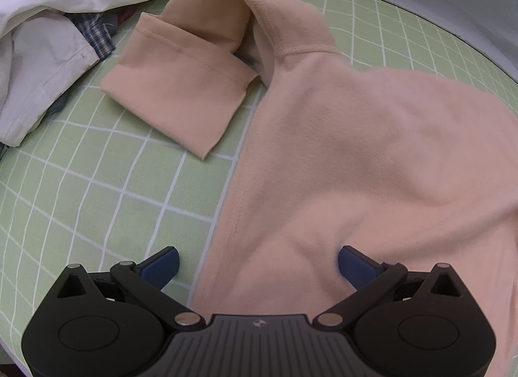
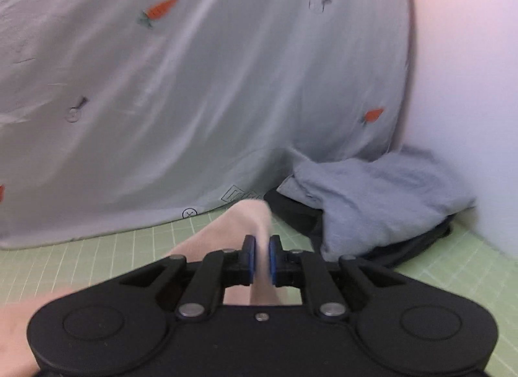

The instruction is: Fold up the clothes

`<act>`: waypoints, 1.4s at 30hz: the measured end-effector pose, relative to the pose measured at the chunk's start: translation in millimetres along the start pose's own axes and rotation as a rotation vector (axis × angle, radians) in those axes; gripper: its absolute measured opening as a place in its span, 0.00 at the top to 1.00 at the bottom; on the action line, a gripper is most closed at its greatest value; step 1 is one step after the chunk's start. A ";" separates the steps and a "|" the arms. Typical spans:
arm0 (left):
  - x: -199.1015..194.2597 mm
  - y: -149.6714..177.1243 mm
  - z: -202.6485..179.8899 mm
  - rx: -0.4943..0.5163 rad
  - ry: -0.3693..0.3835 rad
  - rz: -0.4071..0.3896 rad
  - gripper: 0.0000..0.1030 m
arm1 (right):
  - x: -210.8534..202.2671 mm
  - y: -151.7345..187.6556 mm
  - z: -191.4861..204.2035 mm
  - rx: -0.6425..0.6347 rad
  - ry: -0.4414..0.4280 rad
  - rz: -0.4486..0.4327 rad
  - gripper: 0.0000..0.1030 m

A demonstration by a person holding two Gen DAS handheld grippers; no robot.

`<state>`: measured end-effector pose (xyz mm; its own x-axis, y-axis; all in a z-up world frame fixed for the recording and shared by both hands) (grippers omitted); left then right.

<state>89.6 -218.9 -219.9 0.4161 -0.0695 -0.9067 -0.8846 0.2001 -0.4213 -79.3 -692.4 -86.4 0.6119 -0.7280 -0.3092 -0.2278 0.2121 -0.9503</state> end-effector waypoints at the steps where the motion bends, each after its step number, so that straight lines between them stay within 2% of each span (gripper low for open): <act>1: -3.4 3.5 -1.8 0.009 0.002 -0.003 0.00 | -13.8 9.8 -0.3 -0.021 0.005 0.010 0.90; 4: -15.9 16.6 -7.8 0.037 0.021 -0.010 0.00 | -43.9 60.6 -8.2 -0.024 0.029 0.147 0.90; 6: -24.5 25.1 -13.4 0.068 0.034 -0.016 0.00 | -66.0 91.6 -14.2 0.034 0.021 0.231 0.91; 8: -32.5 33.9 -21.6 0.119 0.037 -0.027 0.00 | -86.5 111.6 -12.2 0.014 0.003 0.279 0.91; 10: -35.9 42.3 -30.5 0.145 0.047 -0.030 0.00 | -101.2 124.7 -9.6 -0.015 -0.030 0.315 0.91; 14: -41.5 59.0 -48.5 0.184 0.070 -0.033 0.00 | -118.3 128.7 -9.1 0.009 -0.054 0.349 0.90; 16: -44.3 67.4 -57.5 0.203 0.082 -0.035 0.00 | -121.7 119.9 -12.8 0.025 -0.048 0.332 0.74; 17: -45.7 71.6 -61.9 0.213 0.088 -0.036 0.00 | -119.5 114.4 -15.7 0.037 -0.041 0.314 0.61; 19: -48.6 80.0 -70.9 0.232 0.099 -0.038 0.00 | -111.0 101.5 -23.3 0.055 -0.036 0.279 0.57; 20: -50.0 84.2 -75.4 0.242 0.105 -0.039 0.00 | -105.3 94.5 -27.6 0.061 -0.036 0.263 0.52; 22: -52.9 92.6 -84.4 0.261 0.117 -0.040 0.00 | -94.5 83.4 -35.7 0.065 -0.050 0.243 0.26; 23: -55.5 96.4 -89.3 0.257 0.112 -0.041 0.00 | -88.9 79.8 -40.7 0.067 -0.056 0.237 0.03; 24: -58.8 100.0 -94.6 0.243 0.100 -0.041 0.00 | -82.7 76.3 -45.9 0.068 -0.063 0.232 0.00; 28: -65.3 114.4 -111.7 0.161 0.065 -0.034 0.00 | -44.1 69.8 -68.4 0.075 -0.116 0.260 0.00; 33: -58.3 126.8 -132.6 0.024 0.029 0.001 0.00 | 22.7 76.0 -92.8 0.157 -0.155 0.353 0.00; 39: -52.6 119.2 -145.2 -0.062 -0.019 0.011 0.00 | 80.2 93.1 -103.4 0.161 -0.151 0.471 0.00; 40: -51.7 117.7 -147.2 -0.076 -0.027 0.013 0.00 | 86.3 95.4 -104.7 0.166 -0.146 0.493 0.01; 42: -51.1 116.6 -148.9 -0.092 -0.036 0.021 0.00 | 93.3 97.4 -107.2 0.193 -0.138 0.517 0.13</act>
<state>-66.2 -337.5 -226.0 0.4027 -0.0310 -0.9148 -0.9083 0.1102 -0.4035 -125.7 -809.5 -204.0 0.5536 -0.4087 -0.7256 -0.3891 0.6434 -0.6593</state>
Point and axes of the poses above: each gripper's, at about its wrist camera, not at the fingertips, and x roughly the way its jaws point, z to its left, y to its underside, the point moved 7 cm from there along x, roughly the way its jaws point, and after that the axes turned 8 degrees about -z, right-handed, at the moved point
